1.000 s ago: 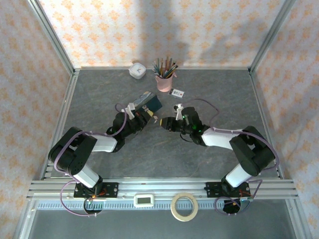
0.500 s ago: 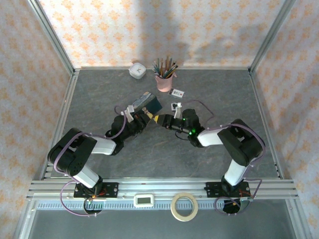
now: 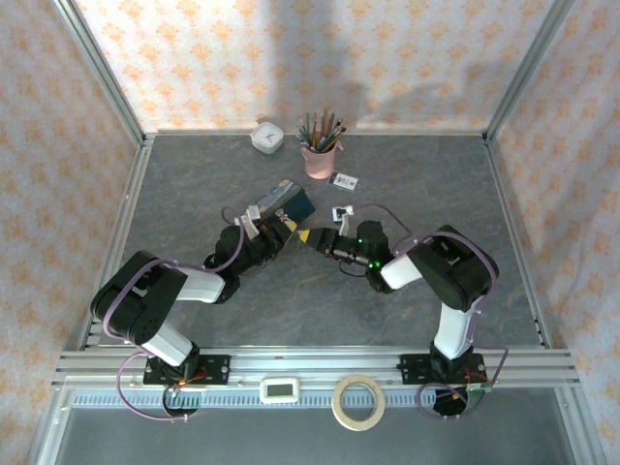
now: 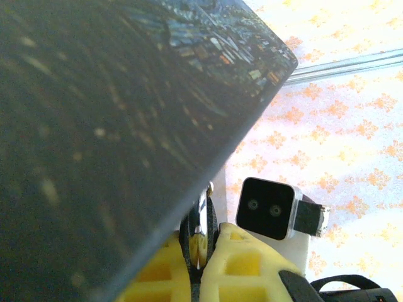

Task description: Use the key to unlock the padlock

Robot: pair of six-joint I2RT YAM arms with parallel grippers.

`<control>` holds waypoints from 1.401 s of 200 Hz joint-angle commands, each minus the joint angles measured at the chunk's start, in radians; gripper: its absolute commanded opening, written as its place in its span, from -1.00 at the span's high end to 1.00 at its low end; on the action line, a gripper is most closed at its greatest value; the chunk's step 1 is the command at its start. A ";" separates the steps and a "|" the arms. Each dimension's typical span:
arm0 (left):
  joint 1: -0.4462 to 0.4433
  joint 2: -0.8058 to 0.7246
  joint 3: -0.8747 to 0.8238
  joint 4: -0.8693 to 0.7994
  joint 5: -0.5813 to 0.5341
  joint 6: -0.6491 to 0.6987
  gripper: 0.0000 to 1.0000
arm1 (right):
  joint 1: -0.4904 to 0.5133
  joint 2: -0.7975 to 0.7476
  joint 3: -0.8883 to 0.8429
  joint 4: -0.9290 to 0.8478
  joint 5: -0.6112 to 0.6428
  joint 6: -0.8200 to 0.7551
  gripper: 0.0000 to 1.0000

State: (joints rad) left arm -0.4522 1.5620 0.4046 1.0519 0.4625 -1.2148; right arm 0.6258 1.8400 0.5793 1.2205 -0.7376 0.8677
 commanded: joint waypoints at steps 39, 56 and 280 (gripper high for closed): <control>-0.023 -0.034 -0.006 0.106 0.016 0.045 1.00 | -0.003 0.063 0.019 0.241 -0.079 0.192 1.00; -0.025 -0.028 -0.019 0.149 0.035 0.066 1.00 | -0.009 0.067 0.039 0.261 -0.098 0.265 1.00; -0.066 0.283 -0.122 0.786 0.041 0.145 1.00 | -0.020 0.071 0.030 0.656 0.054 1.237 1.00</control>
State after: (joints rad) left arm -0.4698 1.8118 0.2985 1.6104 0.4255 -1.1236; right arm 0.6060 1.9720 0.5934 1.4940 -0.8070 1.8729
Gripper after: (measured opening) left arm 0.062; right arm 0.042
